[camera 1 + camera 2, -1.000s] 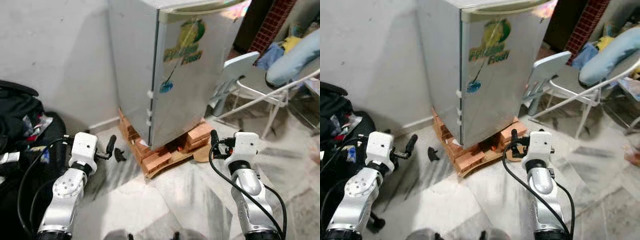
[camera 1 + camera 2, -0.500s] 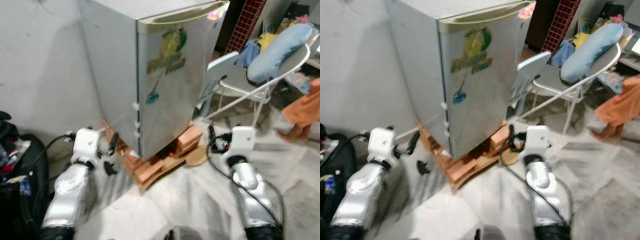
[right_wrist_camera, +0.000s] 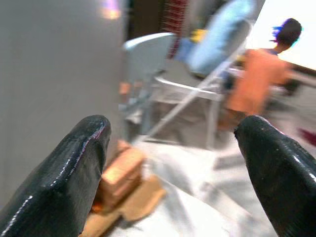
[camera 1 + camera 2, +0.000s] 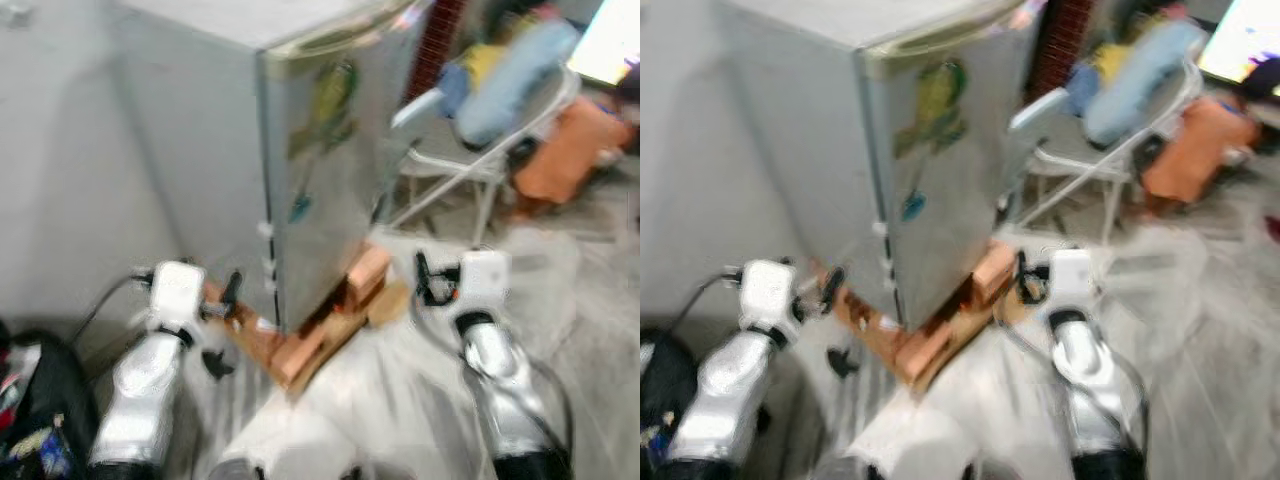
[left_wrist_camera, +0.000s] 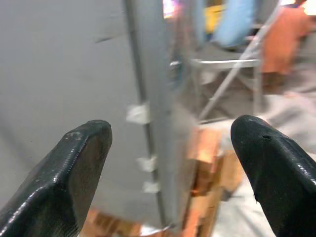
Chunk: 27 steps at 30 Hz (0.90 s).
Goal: Restocking fridge
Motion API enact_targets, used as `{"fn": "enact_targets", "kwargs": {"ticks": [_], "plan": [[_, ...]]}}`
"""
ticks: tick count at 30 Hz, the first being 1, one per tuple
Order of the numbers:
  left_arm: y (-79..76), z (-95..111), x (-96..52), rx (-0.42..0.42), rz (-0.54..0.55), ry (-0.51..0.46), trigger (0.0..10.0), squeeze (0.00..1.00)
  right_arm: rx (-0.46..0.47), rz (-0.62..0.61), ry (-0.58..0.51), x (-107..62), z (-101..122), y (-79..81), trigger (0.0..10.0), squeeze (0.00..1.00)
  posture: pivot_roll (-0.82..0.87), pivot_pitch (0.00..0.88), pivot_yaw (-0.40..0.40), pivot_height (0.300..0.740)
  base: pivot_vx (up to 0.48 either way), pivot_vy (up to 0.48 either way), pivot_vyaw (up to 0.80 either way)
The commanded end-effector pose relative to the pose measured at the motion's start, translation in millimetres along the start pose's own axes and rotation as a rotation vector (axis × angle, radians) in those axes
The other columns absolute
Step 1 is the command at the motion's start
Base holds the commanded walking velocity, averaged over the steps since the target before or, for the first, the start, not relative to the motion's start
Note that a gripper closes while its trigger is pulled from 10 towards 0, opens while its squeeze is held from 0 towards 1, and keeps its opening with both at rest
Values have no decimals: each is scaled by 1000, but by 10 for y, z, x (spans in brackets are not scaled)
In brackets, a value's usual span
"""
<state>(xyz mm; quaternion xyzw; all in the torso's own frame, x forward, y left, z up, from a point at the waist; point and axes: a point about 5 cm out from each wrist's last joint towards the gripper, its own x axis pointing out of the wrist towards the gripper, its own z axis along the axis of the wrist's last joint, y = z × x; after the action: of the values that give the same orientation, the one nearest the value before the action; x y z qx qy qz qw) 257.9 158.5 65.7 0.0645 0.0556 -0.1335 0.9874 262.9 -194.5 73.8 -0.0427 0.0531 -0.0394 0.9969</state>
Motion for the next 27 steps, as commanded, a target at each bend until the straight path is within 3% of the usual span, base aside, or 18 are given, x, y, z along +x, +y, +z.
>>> {"fn": "enact_targets", "kwargs": {"ticks": [1,12,16,27], "plan": [[77,24,-20,15,19,-6,10000,0,5,21,-23,33,67,76,10000,0,41,8,-57,740,0,0,-800],[41,31,-31,-11,-18,-22,10000,0,-12,40,-41,32,92,108,10000,0,40,13,-56,740,0,0,-800],[25,41,-18,-24,-29,-27,10000,0,-10,36,-41,32,94,93,10000,0,37,14,-56,740,0,379,-742],[21,37,-23,-13,-21,-20,10000,0,-9,44,-40,40,93,110,10000,0,41,19,-58,740,0,383,-82]]}}
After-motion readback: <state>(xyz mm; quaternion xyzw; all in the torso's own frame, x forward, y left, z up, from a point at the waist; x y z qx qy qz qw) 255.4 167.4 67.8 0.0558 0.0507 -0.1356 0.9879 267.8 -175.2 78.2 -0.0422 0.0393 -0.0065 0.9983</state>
